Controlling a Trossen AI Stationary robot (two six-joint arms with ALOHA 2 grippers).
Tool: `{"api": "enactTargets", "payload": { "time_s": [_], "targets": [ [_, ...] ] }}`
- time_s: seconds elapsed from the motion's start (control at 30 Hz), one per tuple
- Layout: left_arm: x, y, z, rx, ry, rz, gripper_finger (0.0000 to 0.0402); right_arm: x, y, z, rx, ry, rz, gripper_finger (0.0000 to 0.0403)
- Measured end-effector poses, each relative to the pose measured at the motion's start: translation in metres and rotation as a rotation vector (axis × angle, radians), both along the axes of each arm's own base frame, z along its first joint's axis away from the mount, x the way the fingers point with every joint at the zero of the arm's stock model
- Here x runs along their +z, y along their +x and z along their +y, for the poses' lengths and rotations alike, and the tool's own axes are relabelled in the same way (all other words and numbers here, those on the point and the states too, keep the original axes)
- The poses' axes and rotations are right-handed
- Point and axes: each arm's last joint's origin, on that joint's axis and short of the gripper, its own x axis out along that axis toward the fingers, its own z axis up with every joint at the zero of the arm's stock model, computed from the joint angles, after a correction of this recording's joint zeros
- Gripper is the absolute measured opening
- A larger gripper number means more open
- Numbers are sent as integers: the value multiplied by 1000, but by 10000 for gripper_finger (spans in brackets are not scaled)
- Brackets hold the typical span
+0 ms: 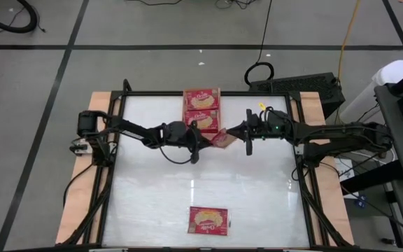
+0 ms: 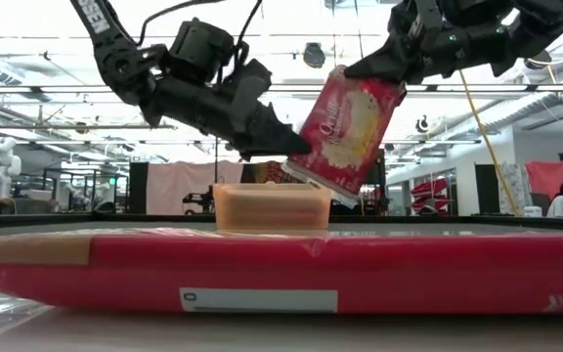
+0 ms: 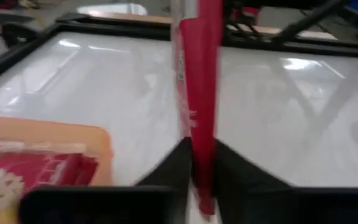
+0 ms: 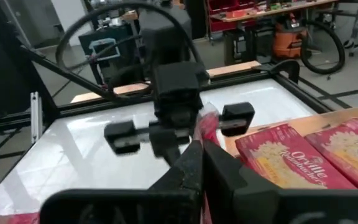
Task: Sort popcorn bags into baskets
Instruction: Put the red popcorn bag into the orange bin
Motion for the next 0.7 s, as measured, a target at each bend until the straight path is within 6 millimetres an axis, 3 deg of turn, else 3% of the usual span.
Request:
{"api": "enactTargets", "payload": {
  "time_s": [0.07, 0.23, 0.37, 0.57, 0.7],
  "targets": [
    [7, -4, 1, -26, -8, 15, 21, 0, 0, 2, 6, 8, -1, 0],
    [31, -27, 8, -6, 0, 137, 30, 7, -1, 9, 13, 49, 52, 19],
    [57, -55, 9, -14, 31, 223, 14, 22, 3, 17, -47, -12, 204, 69],
    [82, -90, 9, -1, 18, 301, 25, 44, 37, 28, -73, -172, 208, 173],
    [87, -105, 5, -8, 5, 355, 19, 43, 72, 31, -6, -226, 241, 223]
  ]
}}
